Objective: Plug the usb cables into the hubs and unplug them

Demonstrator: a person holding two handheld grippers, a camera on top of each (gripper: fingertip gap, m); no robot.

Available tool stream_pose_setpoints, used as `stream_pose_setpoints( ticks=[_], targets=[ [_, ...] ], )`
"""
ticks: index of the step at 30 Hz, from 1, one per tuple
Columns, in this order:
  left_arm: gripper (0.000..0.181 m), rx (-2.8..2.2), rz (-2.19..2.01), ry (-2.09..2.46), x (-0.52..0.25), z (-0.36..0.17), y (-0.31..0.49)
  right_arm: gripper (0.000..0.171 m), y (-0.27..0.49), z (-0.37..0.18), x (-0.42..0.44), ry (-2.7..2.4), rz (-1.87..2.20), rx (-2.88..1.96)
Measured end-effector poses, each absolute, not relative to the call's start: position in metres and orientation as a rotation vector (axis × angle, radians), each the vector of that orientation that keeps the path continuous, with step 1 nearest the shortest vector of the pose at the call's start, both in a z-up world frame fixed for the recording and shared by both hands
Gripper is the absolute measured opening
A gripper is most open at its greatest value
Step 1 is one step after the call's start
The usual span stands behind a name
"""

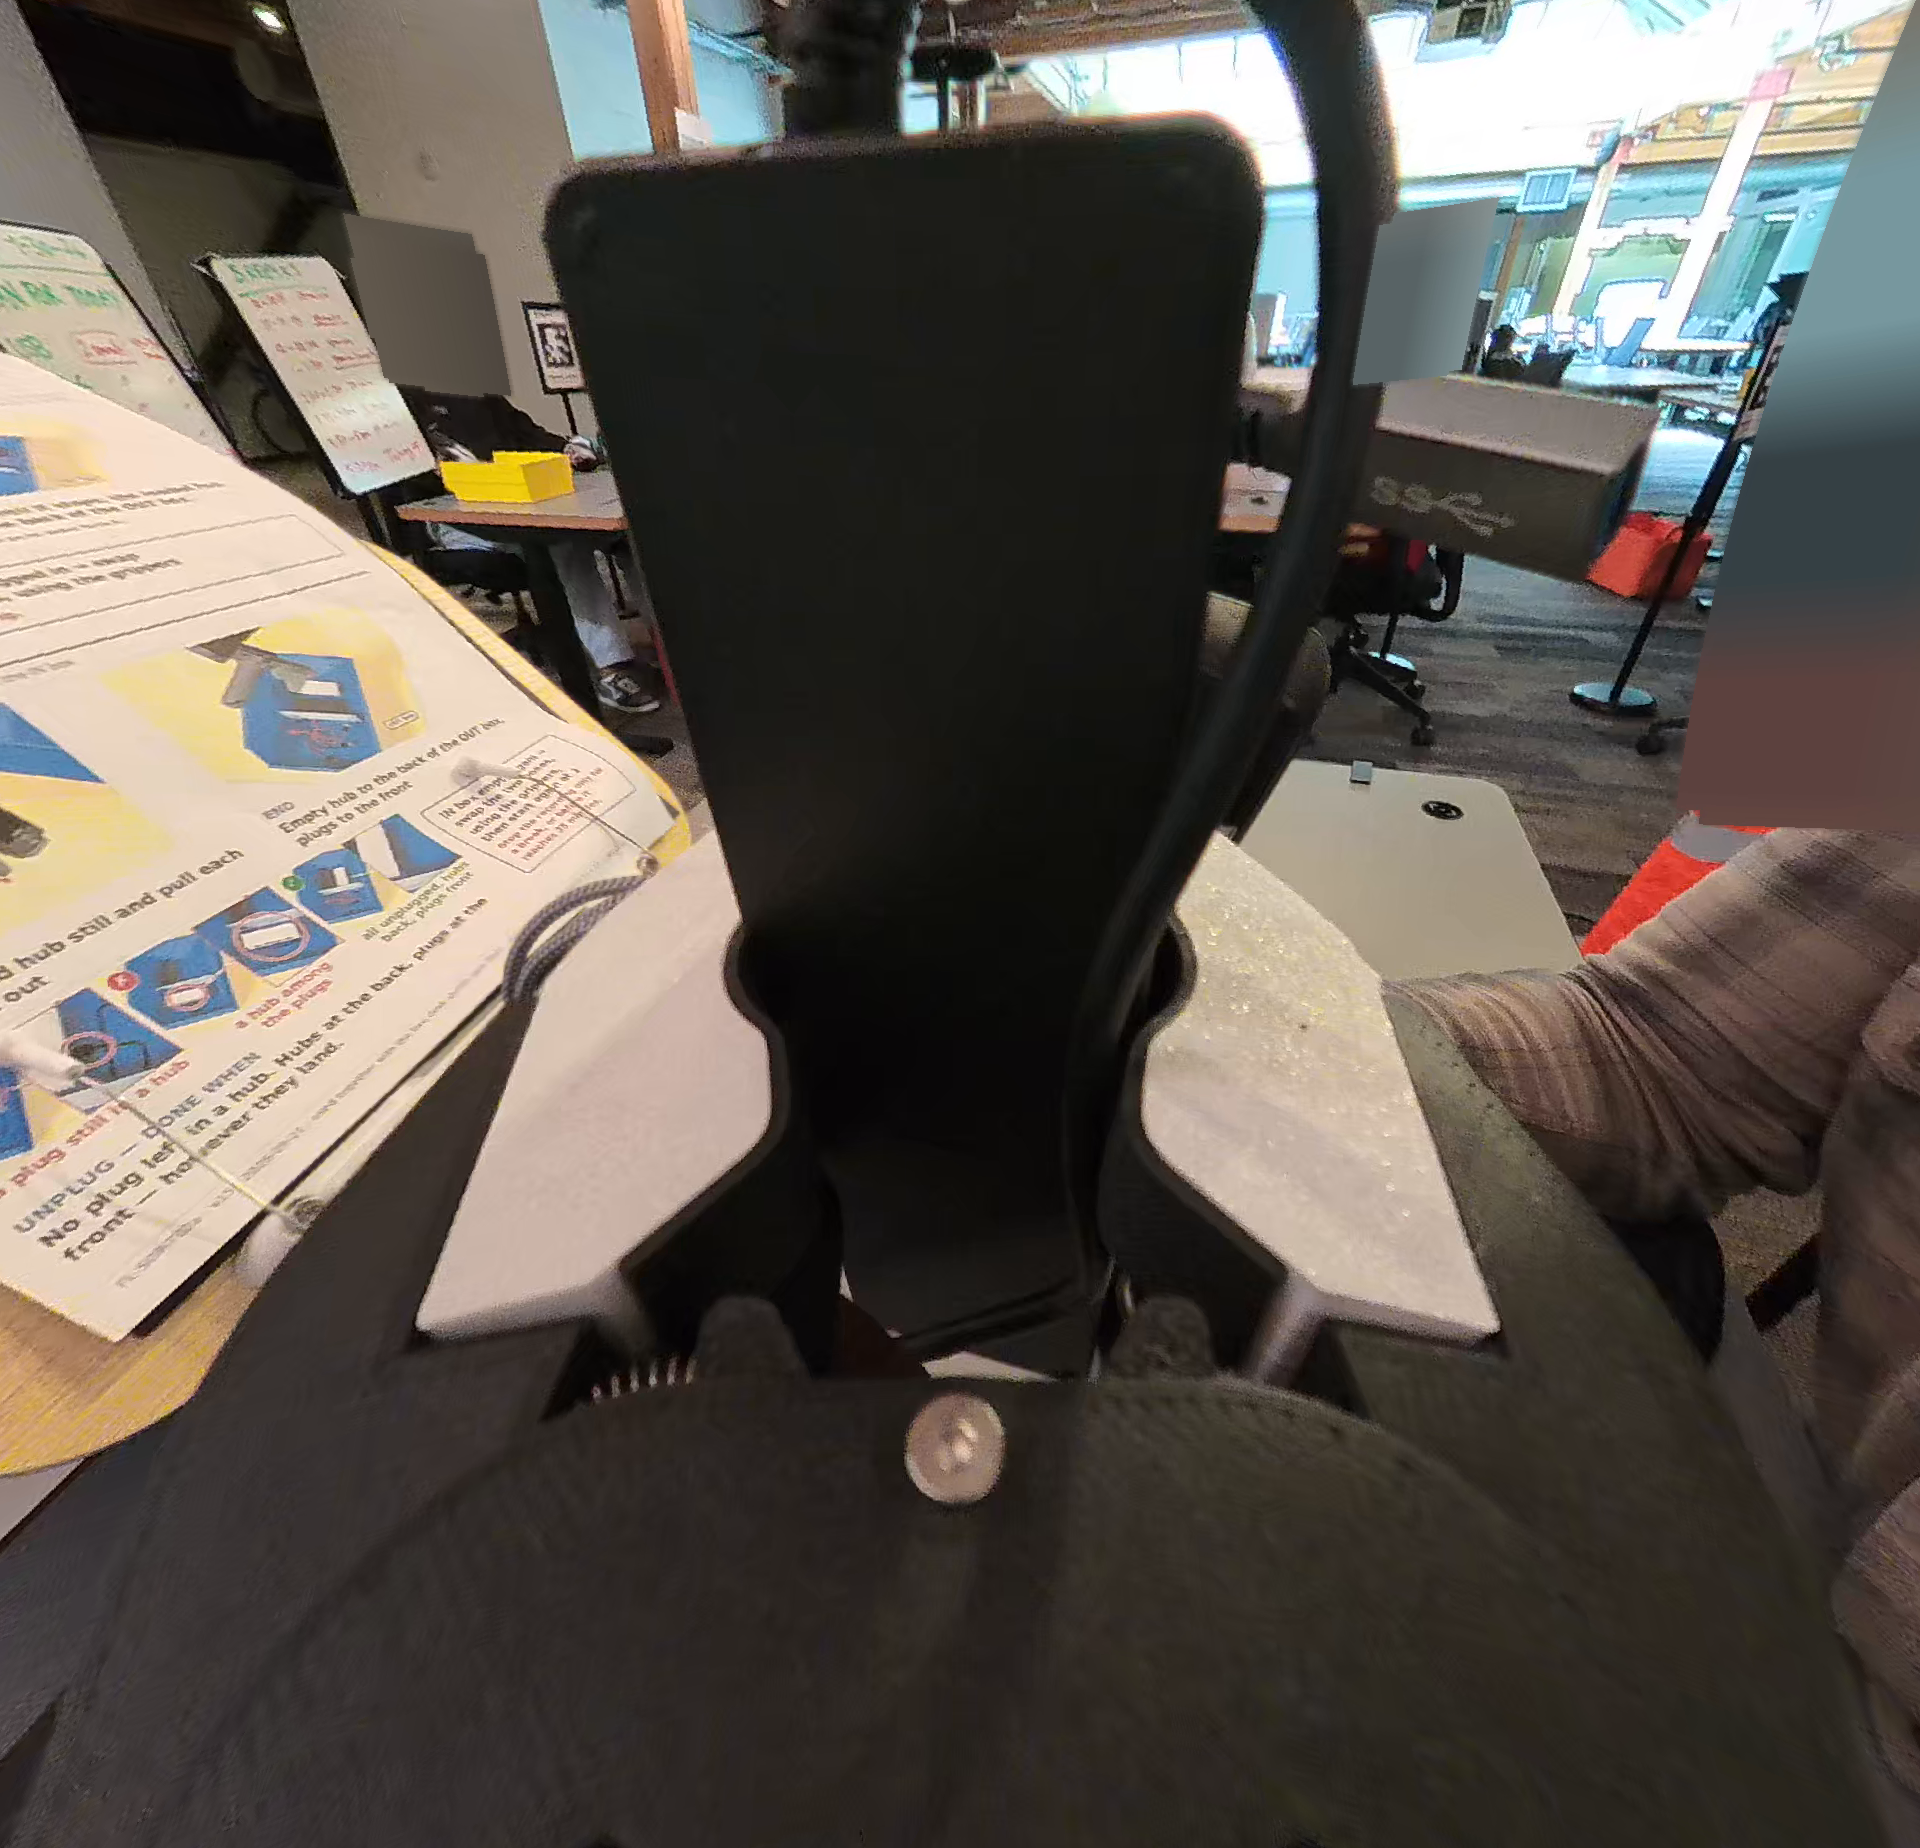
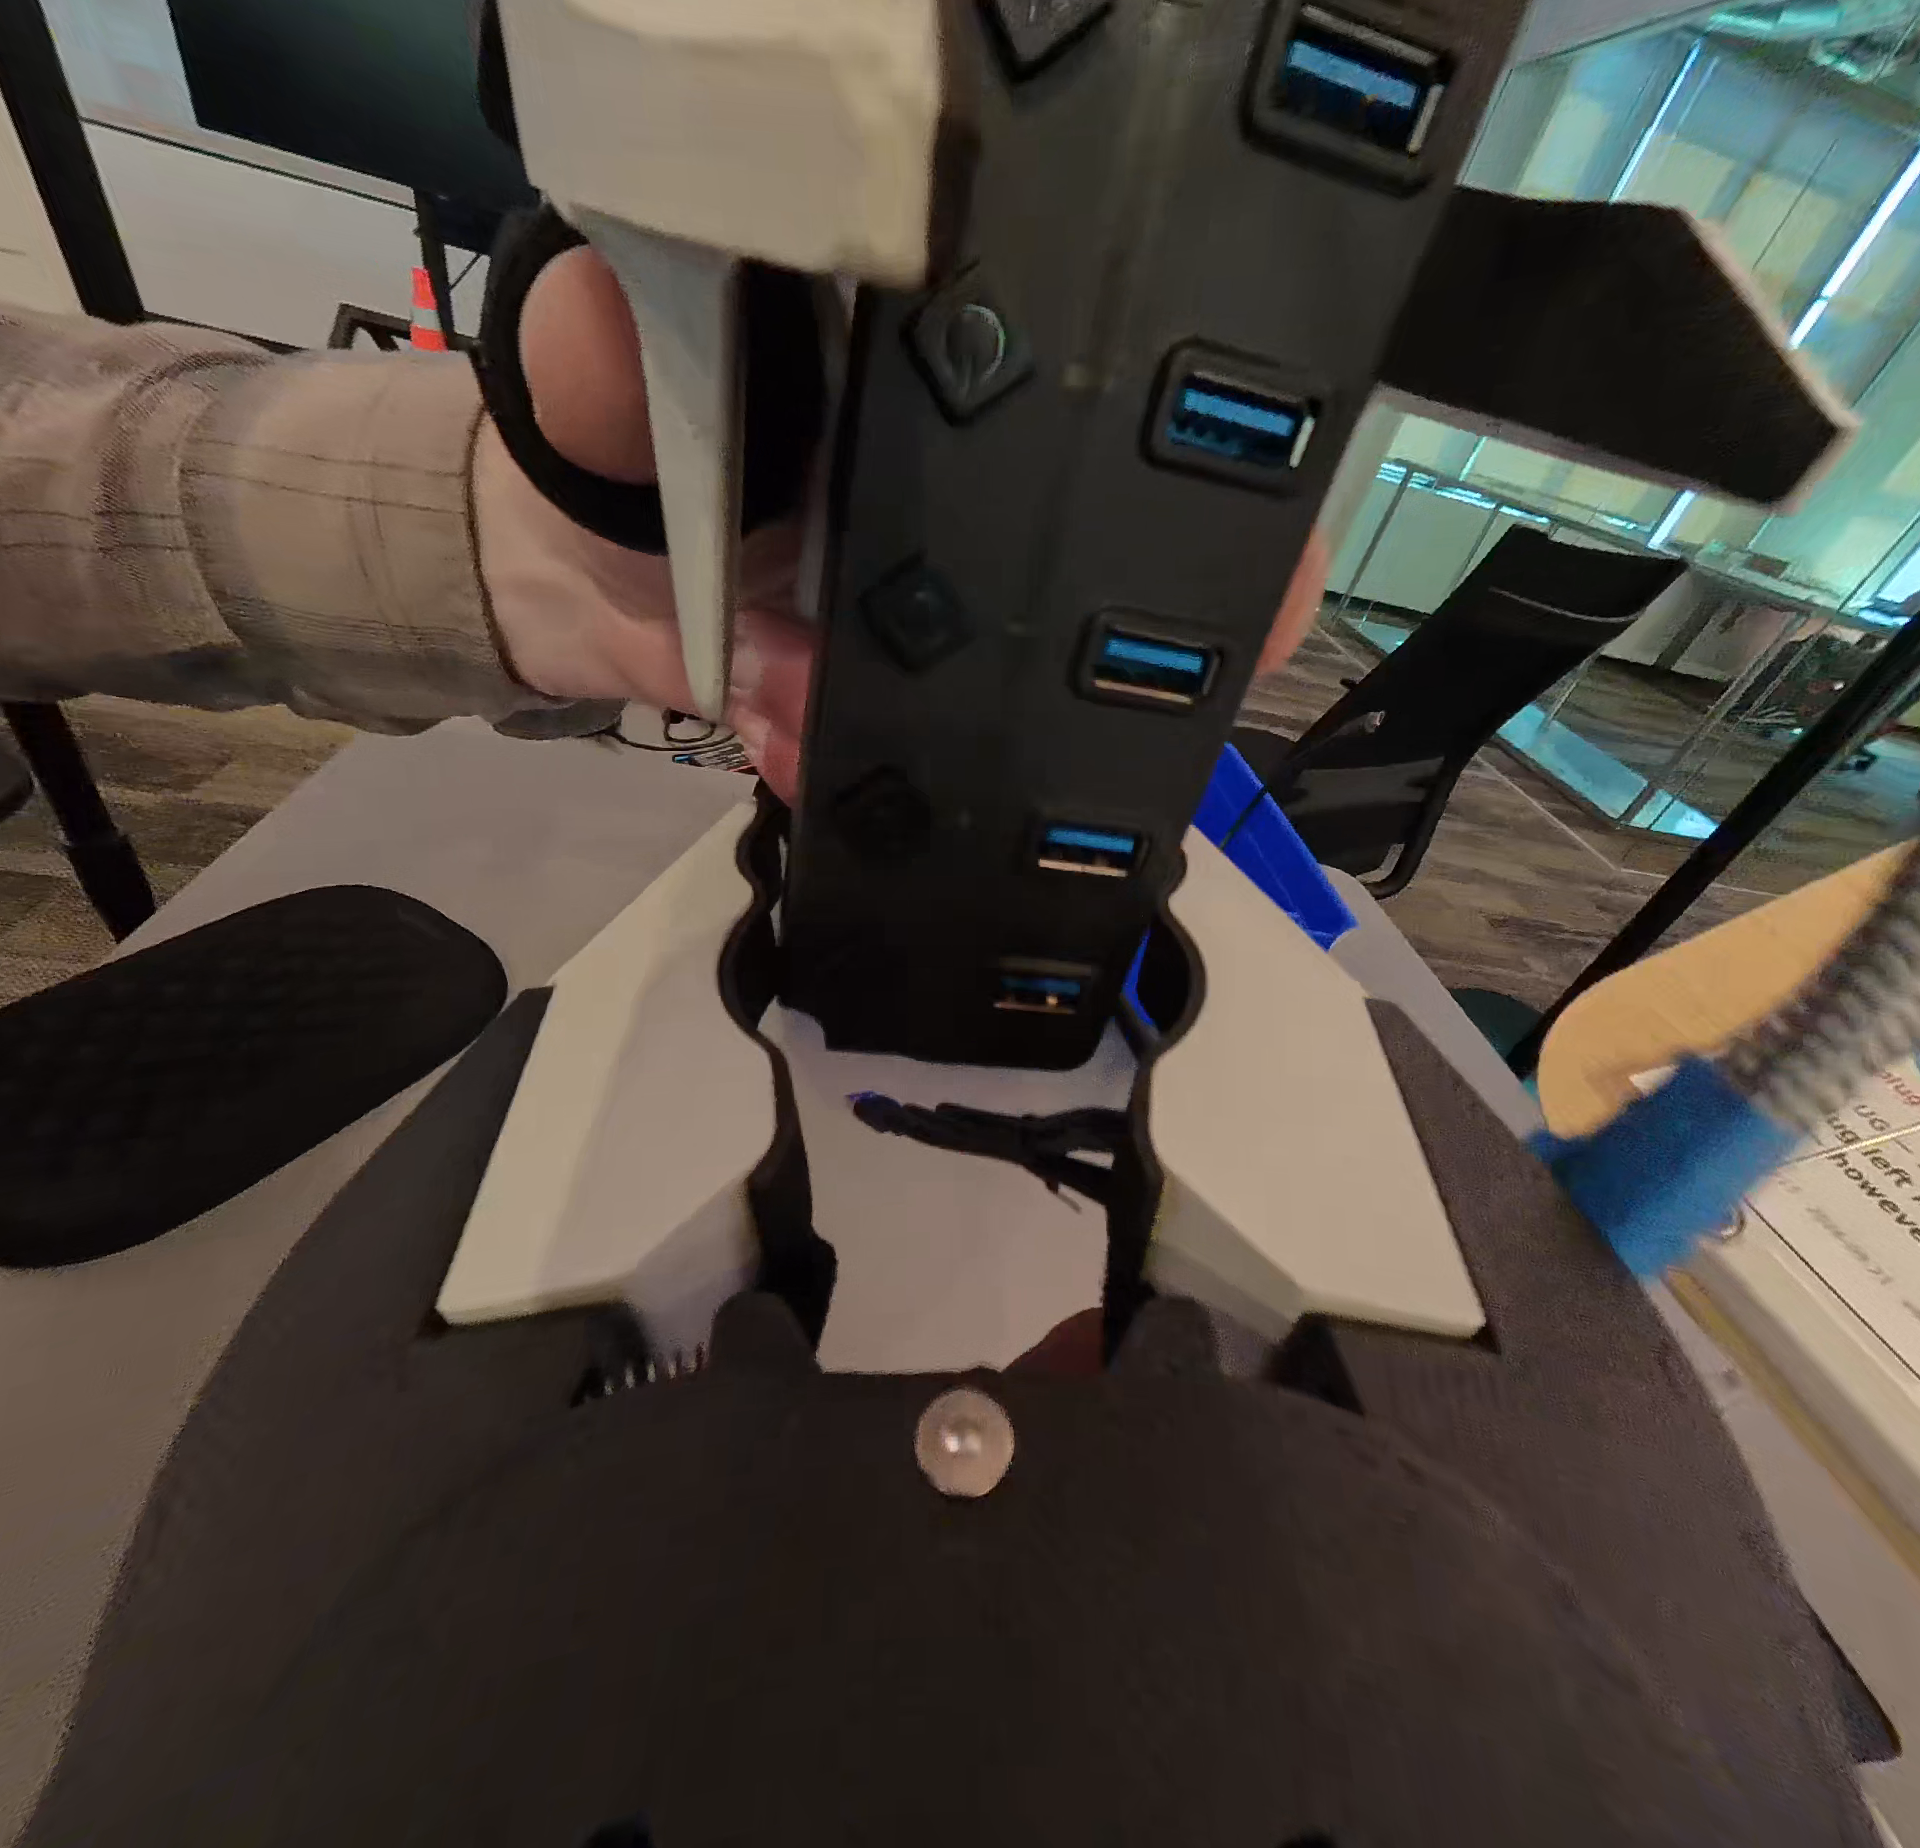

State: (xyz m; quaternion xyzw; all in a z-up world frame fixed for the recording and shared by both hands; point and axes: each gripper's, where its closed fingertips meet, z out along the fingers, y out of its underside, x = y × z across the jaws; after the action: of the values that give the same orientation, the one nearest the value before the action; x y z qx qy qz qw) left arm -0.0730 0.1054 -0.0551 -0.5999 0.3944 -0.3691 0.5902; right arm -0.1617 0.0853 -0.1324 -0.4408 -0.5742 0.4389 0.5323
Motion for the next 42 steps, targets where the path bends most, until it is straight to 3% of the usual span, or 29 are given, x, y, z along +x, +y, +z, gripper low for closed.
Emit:
stream_pose_setpoints(
  ticks=[8,9,11,12,14,35,39,42],
  targets=[
    [0.073,-1.392,-0.86,0.962,-0.067,-0.059,0.102,0.063,0.082,-0.135,-0.158,-1.411,1.086,-1.048],
    [0.085,-1.387,-0.856,0.969,-0.067,-0.06,0.101,0.063,0.082,-0.136,-0.157,-1.42,1.073,-1.048],
    [0.087,-1.381,-0.856,0.968,-0.068,-0.06,0.1,0.063,0.081,-0.137,-0.156,-1.438,1.067,-1.055],
    [0.066,-1.388,-0.849,0.979,-0.068,-0.061,0.1,0.063,0.082,-0.139,-0.155,-1.451,1.053,-1.059],
    [0.066,-1.394,-0.828,1.009,-0.07,-0.064,0.097,0.063,0.08,-0.141,-0.152,-1.483,1.053,-1.057],
    [0.107,-1.608,-0.298,1.363,-0.134,-0.03,0.068,0.062,0.067,-0.161,-0.154,-1.611,1.052,-1.034],
    [0.103,-1.708,-0.231,1.532,-0.128,-0.039,0.063,0.062,0.064,-0.164,-0.157,-1.622,1.043,-1.033],
    [0.09,-1.799,-0.199,1.638,-0.13,-0.054,0.062,0.062,0.063,-0.161,-0.157,-1.615,1.037,-1.026]
  ],
)
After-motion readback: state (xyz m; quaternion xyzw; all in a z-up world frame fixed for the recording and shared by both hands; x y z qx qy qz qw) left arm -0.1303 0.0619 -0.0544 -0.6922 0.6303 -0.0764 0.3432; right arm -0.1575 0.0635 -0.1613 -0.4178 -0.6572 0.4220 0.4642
